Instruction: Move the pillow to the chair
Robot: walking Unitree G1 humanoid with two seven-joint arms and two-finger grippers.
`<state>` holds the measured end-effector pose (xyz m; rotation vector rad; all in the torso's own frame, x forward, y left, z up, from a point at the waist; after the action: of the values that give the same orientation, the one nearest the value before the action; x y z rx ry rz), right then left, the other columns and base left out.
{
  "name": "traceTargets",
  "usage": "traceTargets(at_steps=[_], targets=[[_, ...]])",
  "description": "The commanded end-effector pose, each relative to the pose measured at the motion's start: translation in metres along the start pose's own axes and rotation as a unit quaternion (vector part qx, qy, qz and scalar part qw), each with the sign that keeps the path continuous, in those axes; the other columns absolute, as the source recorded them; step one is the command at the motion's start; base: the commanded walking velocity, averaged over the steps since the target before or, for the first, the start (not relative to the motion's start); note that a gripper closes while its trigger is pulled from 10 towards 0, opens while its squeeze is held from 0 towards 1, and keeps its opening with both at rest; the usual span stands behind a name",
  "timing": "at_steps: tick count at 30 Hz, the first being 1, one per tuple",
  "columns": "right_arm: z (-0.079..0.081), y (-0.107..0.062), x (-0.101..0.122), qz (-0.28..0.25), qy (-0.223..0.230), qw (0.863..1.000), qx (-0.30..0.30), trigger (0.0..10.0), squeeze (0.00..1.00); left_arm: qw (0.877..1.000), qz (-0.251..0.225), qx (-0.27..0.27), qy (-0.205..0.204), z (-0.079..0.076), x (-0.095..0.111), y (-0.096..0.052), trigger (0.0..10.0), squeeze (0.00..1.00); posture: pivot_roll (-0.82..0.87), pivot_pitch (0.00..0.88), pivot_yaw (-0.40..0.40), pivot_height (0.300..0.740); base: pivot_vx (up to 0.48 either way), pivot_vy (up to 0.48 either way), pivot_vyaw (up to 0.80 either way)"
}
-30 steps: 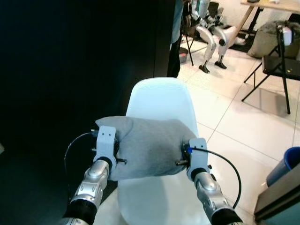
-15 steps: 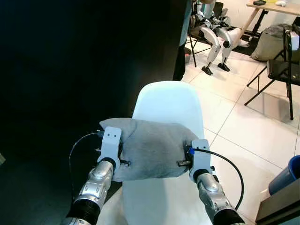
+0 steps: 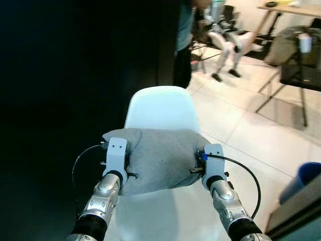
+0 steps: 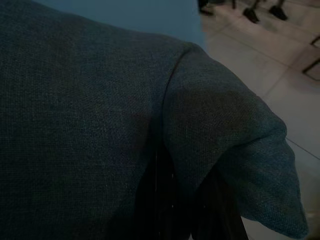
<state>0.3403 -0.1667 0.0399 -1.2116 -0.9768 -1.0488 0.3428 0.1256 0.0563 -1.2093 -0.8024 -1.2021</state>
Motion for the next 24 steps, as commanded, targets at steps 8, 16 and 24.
traceTargets(at_steps=[8, 16, 24], targets=[[0.009, 0.012, 0.019, -0.021, 0.021, 1.000, 0.004, 10.0, 0.00, 0.999, -0.043, 0.018, -0.005, 0.014, 0.015, 0.003, 10.0, 0.00, 0.06, 0.059, -0.017, 0.730, 0.000, 0.000, 0.00], [0.015, 0.013, 0.019, -0.020, 0.016, 1.000, 0.010, 10.0, 0.00, 0.999, -0.043, 0.006, 0.009, 0.010, 0.012, 0.001, 10.0, 0.00, 0.06, 0.062, -0.018, 0.695, 0.000, 0.000, 0.00], [0.012, 0.012, 0.014, -0.014, 0.020, 1.000, 0.003, 10.0, 0.00, 0.999, -0.035, -0.003, 0.015, 0.008, 0.008, 0.000, 10.0, 0.00, 0.06, 0.065, -0.012, 0.660, 0.000, 0.000, 0.00]])
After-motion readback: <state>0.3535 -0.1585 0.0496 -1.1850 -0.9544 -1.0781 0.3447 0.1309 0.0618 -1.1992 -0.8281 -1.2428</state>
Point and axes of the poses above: a point about 5 cm out from each wrist's last joint towards the gripper, its own y axis pointing out of the wrist towards the gripper, its own x axis along the axis of the wrist's last joint, z = x × y, the point moved 2 cm from there along y, pointing out of the wrist towards the gripper, and after that the axes turned 13 degrees about y, right-handed, at the moved point
